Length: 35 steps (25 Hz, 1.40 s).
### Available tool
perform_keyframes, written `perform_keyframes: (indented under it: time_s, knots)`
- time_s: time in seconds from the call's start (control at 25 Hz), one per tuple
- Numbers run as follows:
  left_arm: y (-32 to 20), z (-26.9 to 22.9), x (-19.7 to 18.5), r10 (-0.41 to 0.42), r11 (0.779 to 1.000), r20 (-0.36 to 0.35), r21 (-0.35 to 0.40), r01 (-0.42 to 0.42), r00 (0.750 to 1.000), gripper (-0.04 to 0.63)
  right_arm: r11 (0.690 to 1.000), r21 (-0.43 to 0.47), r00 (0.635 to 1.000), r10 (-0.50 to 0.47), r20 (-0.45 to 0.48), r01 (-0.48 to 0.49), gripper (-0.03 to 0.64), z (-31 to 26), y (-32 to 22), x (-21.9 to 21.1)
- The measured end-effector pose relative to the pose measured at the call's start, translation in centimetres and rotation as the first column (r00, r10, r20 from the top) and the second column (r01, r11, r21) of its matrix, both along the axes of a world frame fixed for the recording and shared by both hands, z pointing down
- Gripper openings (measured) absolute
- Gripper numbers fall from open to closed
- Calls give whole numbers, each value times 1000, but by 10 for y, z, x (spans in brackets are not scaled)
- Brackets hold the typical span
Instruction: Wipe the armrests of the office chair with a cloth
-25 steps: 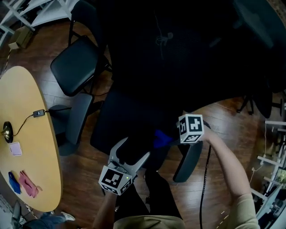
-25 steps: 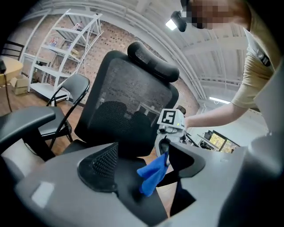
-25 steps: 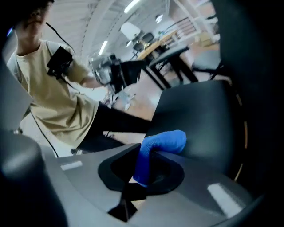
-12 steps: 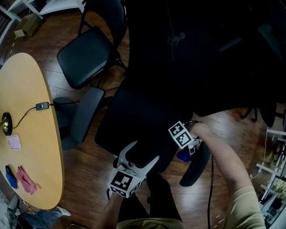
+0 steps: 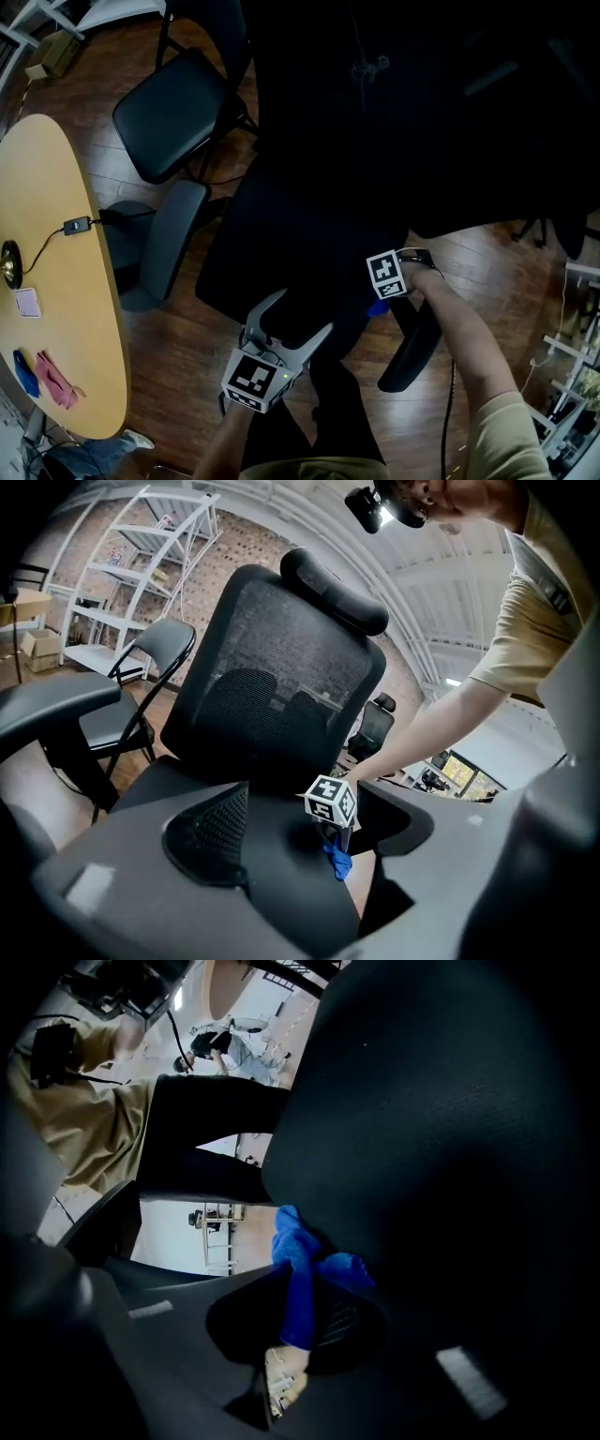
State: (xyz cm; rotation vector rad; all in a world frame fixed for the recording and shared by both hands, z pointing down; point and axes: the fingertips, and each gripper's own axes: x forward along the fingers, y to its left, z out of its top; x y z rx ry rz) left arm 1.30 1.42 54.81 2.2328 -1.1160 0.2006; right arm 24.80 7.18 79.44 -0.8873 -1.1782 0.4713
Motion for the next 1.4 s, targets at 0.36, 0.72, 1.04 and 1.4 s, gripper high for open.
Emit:
perform_keyframes:
  time_s: [0.36,0.72,1.04,1.4]
  knots:
    - [-4,-9,11,19,1000,-14,22,-19,1000,351,951,-250,945,239,225,-181,29,-105,0,-49]
    - [-7,-11,21,48,999,-18,27,-47,999,351,850,-527,996,-56,-65,13,18,-163,12,-17]
    - [2,0,16,59,998,-13,8,-59,998,351,888,-410,952,-280,-121,209,28,-112,1,17]
    - [-8,-1,11,42,999,-15,2,-42,999,351,954,90,957,-283,-60,287,28,-7,-29,24]
